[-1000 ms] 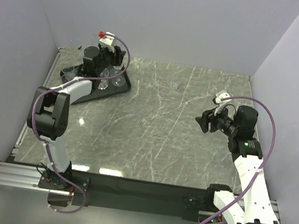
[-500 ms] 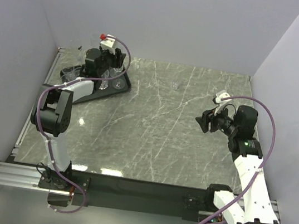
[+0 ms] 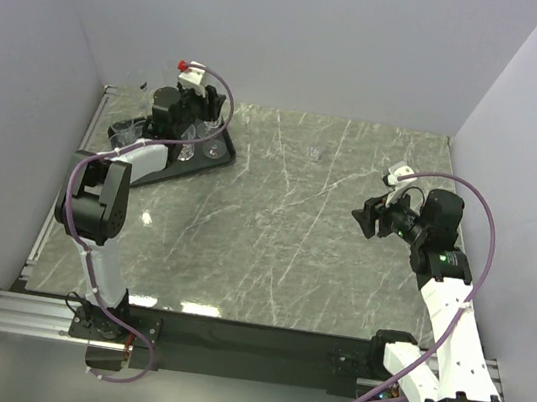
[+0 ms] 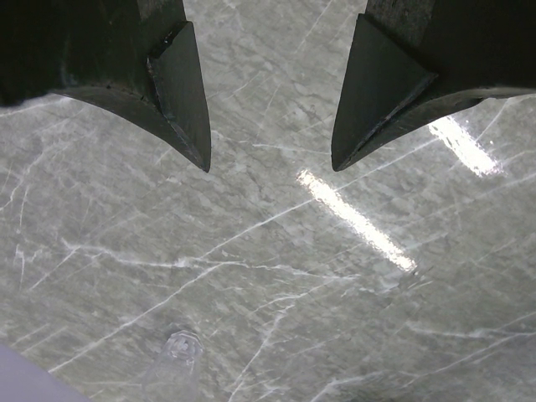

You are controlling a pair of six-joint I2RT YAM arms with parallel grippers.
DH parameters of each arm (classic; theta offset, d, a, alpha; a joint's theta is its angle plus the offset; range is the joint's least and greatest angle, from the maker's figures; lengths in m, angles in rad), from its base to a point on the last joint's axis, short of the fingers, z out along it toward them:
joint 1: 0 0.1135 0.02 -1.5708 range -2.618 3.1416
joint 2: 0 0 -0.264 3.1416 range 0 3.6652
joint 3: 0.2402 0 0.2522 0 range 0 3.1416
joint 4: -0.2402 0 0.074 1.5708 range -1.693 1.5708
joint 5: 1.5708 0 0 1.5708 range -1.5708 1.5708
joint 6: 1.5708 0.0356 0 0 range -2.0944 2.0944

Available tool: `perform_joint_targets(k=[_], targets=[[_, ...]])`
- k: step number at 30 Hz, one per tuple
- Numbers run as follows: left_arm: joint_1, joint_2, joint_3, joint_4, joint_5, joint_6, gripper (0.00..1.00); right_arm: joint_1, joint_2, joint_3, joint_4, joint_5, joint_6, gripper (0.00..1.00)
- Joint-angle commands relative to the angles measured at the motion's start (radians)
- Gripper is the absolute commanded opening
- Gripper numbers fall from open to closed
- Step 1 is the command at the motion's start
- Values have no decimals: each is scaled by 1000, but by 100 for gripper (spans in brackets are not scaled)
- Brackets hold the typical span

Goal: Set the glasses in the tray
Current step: Place the glass into the tray

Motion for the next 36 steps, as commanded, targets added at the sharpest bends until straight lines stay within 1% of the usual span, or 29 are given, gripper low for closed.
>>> perform_joint_targets(k=[1,11,19,20,21,29,32,33,35,36], targets=[[5,-30,4,119,17,-16,41,-9,-5,2,40,-8,-5,66],[5,-34,-7,122,28,-27,44,-9,-7,2,39,-11,-3,66],[5,-38,-19,133,31,-32,49,-9,-9,4,37,-15,-2,66],[5,-41,-22,134,31,-30,51,-9,-10,4,39,-17,-2,66],[5,-43,-24,136,31,-30,55,-9,-9,4,39,-17,-2,66],[5,-60,-45,142,33,-30,62,-9,-12,4,39,-20,-2,66],[5,-70,-54,147,36,-29,66,-9,-12,3,39,-20,-2,66],[5,-72,-57,153,36,-30,70,-9,-13,2,39,-20,-2,66],[5,-86,-70,157,37,-32,73,-9,-15,2,39,-21,-2,66],[5,-90,-73,162,37,-33,77,-9,-15,2,39,-21,-3,66]])
